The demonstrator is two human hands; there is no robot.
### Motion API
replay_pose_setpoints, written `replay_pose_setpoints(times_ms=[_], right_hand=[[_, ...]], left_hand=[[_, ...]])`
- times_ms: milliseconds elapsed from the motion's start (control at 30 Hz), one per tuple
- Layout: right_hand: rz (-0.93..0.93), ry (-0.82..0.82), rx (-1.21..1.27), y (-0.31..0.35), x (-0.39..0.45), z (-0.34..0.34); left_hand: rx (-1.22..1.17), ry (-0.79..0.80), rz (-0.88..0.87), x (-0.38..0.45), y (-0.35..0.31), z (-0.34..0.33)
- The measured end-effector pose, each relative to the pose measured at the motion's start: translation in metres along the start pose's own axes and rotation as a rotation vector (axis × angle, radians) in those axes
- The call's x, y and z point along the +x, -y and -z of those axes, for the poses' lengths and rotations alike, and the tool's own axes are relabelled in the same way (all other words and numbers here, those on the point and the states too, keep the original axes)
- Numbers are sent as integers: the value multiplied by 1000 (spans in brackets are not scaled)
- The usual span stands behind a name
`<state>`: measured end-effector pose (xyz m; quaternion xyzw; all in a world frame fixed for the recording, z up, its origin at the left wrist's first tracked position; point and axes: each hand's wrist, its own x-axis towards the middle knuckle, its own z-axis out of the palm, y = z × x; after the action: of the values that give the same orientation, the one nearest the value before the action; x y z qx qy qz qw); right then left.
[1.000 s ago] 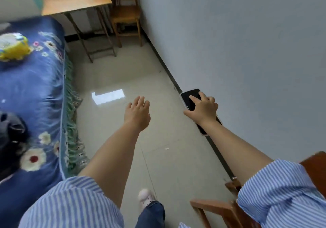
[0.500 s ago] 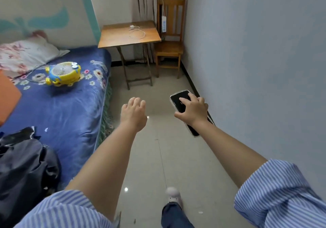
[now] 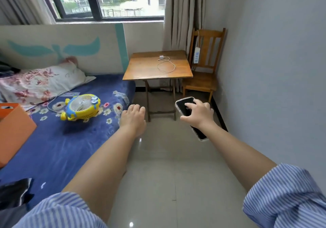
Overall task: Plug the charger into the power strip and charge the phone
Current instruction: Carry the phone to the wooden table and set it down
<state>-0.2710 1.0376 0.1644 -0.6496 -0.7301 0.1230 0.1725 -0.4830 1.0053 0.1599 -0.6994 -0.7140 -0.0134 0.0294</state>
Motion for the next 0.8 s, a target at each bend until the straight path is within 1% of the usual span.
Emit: replay_pose_setpoints(times_ms=[233,433,667,700,733,800], right_hand=[[42,-4,-39,32,170,-29],[2,-23,-35,62,320,-53],[-15,14,-62,78,459,-82],[-14,17,-65,77,464,-84],[-15,18,-64,78,498,-94],[-9,27,-68,77,525,-102]], left_hand=[[16,-41,33,169,60,-9],[29,-10,27,320,111,-16],[-6,36,34,455,148,-40],[-13,35,32,459,149,-41],[-8,38,33,493,156,-50],[-11,42,36,518,163,-56]])
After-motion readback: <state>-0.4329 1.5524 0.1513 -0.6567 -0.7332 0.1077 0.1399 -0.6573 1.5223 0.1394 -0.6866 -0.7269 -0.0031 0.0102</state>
